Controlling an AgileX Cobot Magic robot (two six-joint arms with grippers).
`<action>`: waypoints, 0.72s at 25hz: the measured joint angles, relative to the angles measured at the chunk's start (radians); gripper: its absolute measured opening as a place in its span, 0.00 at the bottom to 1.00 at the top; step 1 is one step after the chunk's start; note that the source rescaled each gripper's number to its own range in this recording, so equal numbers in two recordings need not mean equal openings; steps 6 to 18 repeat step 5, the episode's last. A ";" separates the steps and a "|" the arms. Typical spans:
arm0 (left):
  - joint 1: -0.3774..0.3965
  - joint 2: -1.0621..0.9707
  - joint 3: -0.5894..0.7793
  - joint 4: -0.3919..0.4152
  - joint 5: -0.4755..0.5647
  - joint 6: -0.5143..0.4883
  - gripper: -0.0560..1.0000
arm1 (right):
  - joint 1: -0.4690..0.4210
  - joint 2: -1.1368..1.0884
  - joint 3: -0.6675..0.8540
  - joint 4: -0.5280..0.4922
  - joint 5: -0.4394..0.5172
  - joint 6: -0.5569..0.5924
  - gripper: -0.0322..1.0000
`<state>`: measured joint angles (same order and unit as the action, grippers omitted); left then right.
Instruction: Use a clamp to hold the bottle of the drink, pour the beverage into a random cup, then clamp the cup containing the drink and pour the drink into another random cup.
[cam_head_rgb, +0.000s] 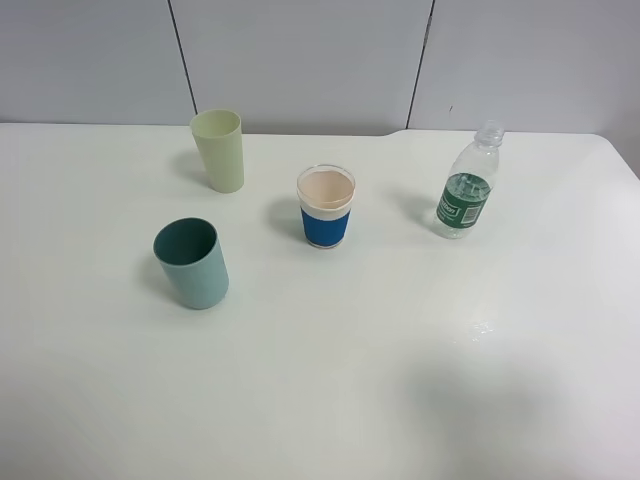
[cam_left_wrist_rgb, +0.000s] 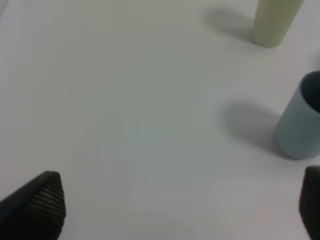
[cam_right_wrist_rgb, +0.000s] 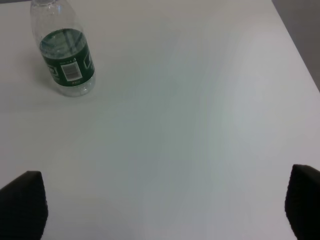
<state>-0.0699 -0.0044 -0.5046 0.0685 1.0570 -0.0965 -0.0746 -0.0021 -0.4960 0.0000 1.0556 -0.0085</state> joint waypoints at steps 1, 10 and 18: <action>0.000 0.000 0.000 0.000 0.000 0.000 0.82 | 0.000 0.000 0.000 0.000 0.000 0.000 0.88; 0.000 0.000 0.000 0.000 0.000 0.000 0.82 | 0.000 0.000 0.000 0.000 0.000 0.000 0.88; 0.000 0.000 0.000 0.000 0.000 0.000 0.82 | 0.000 0.000 0.000 0.000 0.000 0.000 0.88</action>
